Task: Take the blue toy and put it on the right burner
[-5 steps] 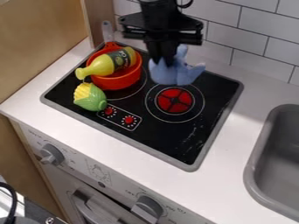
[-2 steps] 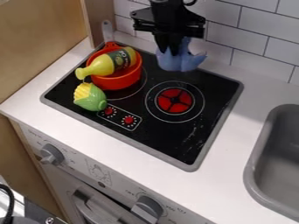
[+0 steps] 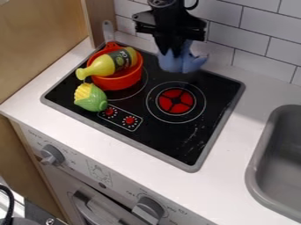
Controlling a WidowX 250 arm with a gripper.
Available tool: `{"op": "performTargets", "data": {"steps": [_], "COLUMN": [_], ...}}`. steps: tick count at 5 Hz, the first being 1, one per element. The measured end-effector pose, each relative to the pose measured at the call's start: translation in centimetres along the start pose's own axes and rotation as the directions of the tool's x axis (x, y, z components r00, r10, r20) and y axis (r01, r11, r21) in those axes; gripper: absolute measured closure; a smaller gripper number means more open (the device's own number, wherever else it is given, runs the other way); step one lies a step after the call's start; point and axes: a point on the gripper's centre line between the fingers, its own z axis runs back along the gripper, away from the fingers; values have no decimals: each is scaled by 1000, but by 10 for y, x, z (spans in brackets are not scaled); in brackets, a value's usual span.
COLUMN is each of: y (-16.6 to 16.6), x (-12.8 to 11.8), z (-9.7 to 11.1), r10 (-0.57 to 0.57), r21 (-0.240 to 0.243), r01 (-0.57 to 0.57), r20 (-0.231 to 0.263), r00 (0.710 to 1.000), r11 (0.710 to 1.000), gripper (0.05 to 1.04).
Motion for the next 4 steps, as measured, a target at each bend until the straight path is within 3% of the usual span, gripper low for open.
{"op": "performTargets", "data": {"steps": [2,3,4], "y": [0,1,2], "x": [-5,-8,-12], "z": [-2,-2,-2], "r10": [4,8,16], "r21": [-1,0,3], "r01": [-4,-8,-16], "r20": [-13,-30,-57], "r00": [1000,1000,998], "r11": [1000,1000,1000], "gripper": [216,76,83]}}
